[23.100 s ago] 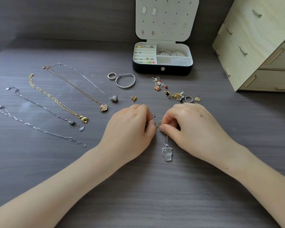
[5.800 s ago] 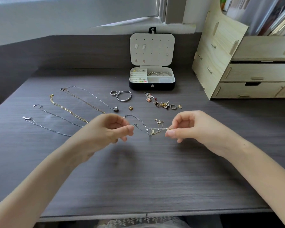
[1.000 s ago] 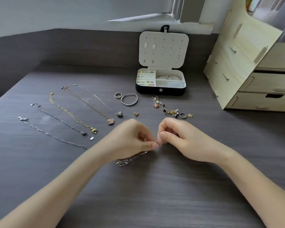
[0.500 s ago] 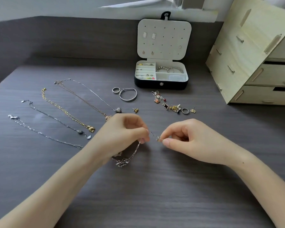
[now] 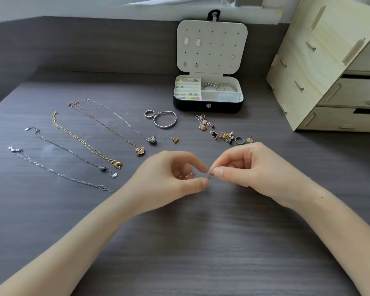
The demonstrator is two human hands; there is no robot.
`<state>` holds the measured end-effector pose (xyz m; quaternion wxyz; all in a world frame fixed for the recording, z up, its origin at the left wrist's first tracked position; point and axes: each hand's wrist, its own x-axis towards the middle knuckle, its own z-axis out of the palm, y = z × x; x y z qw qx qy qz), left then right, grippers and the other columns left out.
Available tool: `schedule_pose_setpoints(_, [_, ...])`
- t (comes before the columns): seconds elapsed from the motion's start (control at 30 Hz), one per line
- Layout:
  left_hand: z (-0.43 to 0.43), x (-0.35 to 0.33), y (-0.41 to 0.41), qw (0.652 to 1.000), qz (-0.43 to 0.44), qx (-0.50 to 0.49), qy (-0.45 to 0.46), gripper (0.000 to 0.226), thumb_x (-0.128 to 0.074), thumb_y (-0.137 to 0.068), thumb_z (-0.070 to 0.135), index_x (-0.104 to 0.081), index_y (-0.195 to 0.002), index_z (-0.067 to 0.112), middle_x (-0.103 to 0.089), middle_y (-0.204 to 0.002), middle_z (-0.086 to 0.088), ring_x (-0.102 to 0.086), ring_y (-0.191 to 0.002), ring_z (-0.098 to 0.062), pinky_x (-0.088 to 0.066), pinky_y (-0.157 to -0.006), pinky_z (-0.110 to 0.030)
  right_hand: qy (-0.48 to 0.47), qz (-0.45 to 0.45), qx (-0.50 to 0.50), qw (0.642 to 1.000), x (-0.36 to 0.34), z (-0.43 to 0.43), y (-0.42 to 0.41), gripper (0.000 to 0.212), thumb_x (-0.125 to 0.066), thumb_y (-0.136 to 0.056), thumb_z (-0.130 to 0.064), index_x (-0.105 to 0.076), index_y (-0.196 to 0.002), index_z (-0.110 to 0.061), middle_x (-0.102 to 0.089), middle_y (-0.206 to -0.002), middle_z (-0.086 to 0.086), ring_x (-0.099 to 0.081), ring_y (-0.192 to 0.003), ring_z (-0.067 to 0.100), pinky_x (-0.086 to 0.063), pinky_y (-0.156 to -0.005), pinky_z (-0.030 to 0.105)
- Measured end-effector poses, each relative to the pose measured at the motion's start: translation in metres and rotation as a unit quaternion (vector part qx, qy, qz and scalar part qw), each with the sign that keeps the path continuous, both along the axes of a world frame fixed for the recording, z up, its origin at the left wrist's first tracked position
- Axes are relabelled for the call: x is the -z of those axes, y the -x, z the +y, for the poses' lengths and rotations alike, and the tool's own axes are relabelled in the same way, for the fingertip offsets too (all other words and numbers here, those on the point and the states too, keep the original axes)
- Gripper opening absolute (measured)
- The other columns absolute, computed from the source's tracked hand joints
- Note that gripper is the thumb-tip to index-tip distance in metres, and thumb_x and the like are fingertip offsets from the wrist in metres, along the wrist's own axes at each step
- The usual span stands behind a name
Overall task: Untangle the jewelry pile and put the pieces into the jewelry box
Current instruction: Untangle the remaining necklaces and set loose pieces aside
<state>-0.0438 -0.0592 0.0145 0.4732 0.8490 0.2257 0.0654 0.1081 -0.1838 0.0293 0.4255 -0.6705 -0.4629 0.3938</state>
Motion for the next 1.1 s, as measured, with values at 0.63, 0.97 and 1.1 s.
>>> schedule_pose_setpoints(0.63, [-0.0072, 0.0064, -0.0055, 0.995, -0.057, -0.076, -0.035, 0.013, -0.065, -0.083, 0.013, -0.068, -0.070, 0.015, -0.068, -0.067, 0.005, -0.058, -0.060, -0.001, -0.042, -0.061, -0.010, 0.015, -0.086, 0.011, 0.996, 0.0016, -0.0026, 0.0025, 0.012, -0.068, -0.083, -0.022, -0.072, -0.073, -0.016, -0.055, -0.046, -0.004, -0.047, -0.044, 0.006, -0.037, -0.050, 0.015])
schedule_pose_setpoints(0.97, [-0.0090, 0.0058, -0.0050, 0.997, -0.079, -0.004, -0.012, 0.006, -0.068, -0.085, 0.014, -0.069, -0.091, 0.016, -0.072, -0.082, 0.008, -0.060, -0.073, 0.003, -0.038, -0.067, -0.007, 0.006, -0.046, 0.041, 0.998, 0.0022, 0.0009, 0.0008, 0.017, -0.061, -0.089, -0.020, -0.071, -0.075, -0.018, -0.048, -0.045, -0.005, -0.041, -0.046, 0.006, -0.035, -0.052, 0.014])
schedule_pose_setpoints(1.1, [-0.0107, 0.0064, -0.0055, 0.997, -0.075, 0.007, -0.018, 0.006, -0.073, -0.081, 0.015, -0.071, -0.086, 0.016, -0.070, -0.076, 0.009, -0.061, -0.070, 0.000, -0.039, -0.066, -0.006, 0.007, -0.023, 0.041, 0.999, 0.0008, 0.0010, 0.0014, 0.017, -0.062, -0.088, -0.024, -0.071, -0.075, -0.018, -0.047, -0.045, -0.006, -0.039, -0.047, 0.007, -0.033, -0.051, 0.014])
